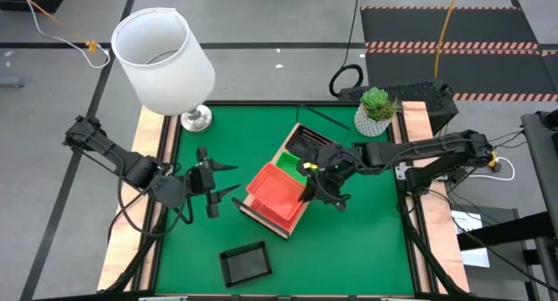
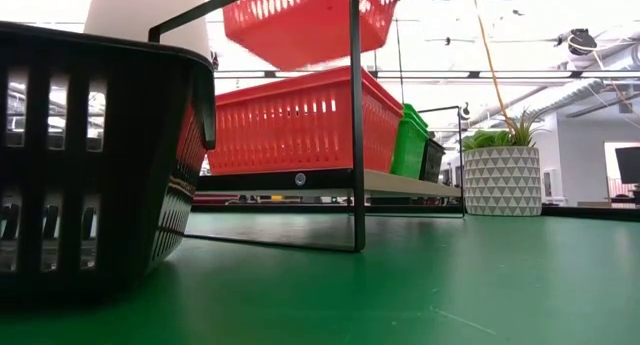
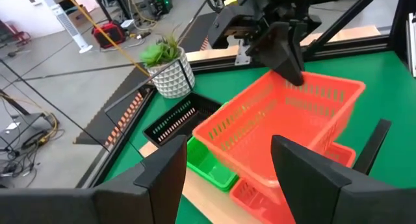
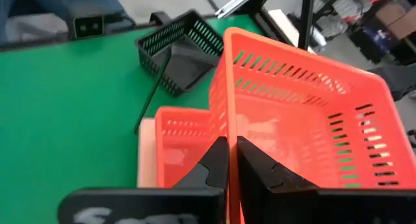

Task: Stack baskets on shelf by color
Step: Stack the orange bin into the stacked orange bin on the shelf

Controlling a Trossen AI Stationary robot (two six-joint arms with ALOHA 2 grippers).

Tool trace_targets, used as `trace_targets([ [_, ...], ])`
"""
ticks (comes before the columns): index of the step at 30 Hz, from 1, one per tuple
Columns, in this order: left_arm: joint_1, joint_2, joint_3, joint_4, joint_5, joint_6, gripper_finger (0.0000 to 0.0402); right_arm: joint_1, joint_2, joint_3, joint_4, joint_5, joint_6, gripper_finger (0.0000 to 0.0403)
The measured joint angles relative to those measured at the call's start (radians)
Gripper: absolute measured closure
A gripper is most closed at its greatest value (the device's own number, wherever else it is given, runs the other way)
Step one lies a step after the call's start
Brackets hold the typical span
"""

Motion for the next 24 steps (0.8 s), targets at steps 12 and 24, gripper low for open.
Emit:
trace_targets([
  [12,0.002,0.000,0.000,0.008,0.000,-0.008,0.0176,-0.010,0.086,0.000,-0.009,-0.080,-0.048,0.0395],
  [24,0.002,0.000,0.000,0.008,0.001,-0.011,0.0176,-0.009,0.123,0.000,-0.015,-0.081,-0.045,0.0395],
])
